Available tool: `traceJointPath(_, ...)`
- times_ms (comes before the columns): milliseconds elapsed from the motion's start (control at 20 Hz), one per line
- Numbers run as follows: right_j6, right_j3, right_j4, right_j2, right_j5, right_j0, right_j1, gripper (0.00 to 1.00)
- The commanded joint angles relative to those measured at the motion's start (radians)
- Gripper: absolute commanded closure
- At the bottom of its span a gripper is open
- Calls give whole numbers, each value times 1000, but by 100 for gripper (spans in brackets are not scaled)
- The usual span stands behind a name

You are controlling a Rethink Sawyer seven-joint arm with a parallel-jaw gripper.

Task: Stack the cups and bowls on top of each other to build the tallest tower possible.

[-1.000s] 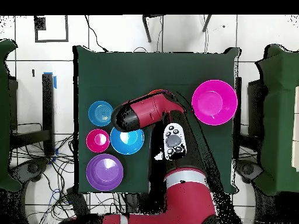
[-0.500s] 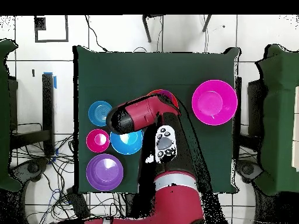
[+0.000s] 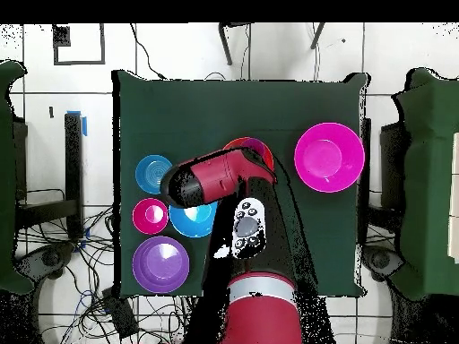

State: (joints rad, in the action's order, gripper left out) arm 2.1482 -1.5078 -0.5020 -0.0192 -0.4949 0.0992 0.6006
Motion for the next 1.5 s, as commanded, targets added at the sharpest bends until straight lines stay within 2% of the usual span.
traceJointPath(50,122,-64,25,-1,20,-25,-39,0)
traceJointPath(400,113,-128,48,-16,62,-16,-34,0)
traceJointPath(900,135,-135,76,-6,113,-43,-53,0)
traceJointPath(1200,143,-114,82,0,164,-54,-74,0)
traceJointPath(1500,164,-56,81,49,209,-90,-111,0)
